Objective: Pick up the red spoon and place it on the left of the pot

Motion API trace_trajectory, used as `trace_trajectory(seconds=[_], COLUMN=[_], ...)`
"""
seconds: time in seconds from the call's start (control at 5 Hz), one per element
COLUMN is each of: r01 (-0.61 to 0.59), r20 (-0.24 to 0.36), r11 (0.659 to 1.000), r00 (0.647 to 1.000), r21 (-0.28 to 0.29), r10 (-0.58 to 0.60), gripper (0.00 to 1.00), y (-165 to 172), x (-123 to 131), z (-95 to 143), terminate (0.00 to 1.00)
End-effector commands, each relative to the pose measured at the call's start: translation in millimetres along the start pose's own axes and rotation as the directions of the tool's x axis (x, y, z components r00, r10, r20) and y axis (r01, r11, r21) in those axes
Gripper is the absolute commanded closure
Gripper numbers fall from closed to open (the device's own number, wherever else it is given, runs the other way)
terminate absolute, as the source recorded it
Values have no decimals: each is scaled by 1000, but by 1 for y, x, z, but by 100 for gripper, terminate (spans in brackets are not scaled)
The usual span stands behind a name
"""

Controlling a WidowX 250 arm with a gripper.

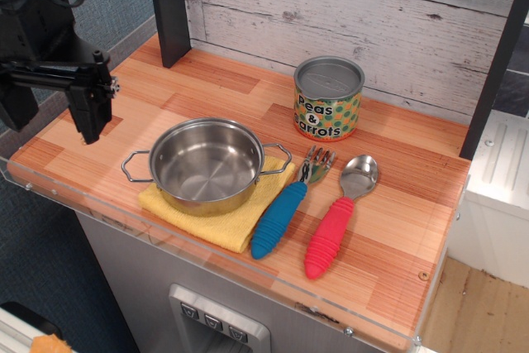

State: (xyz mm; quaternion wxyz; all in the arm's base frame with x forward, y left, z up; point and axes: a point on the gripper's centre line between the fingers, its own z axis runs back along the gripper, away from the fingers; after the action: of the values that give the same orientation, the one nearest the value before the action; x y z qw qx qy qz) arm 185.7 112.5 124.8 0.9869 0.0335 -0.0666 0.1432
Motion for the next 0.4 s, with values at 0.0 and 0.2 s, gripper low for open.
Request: trace_trajectory(seconds=[0.0,0.2], r01=[0,0], r20=[0,14], r11=[1000,1000], r00=[1000,1000], r21=[0,-8], r10=[0,0], gripper=[0,0], y=[0,-13], x=[0,-4], z=[0,5], terminate=[0,0])
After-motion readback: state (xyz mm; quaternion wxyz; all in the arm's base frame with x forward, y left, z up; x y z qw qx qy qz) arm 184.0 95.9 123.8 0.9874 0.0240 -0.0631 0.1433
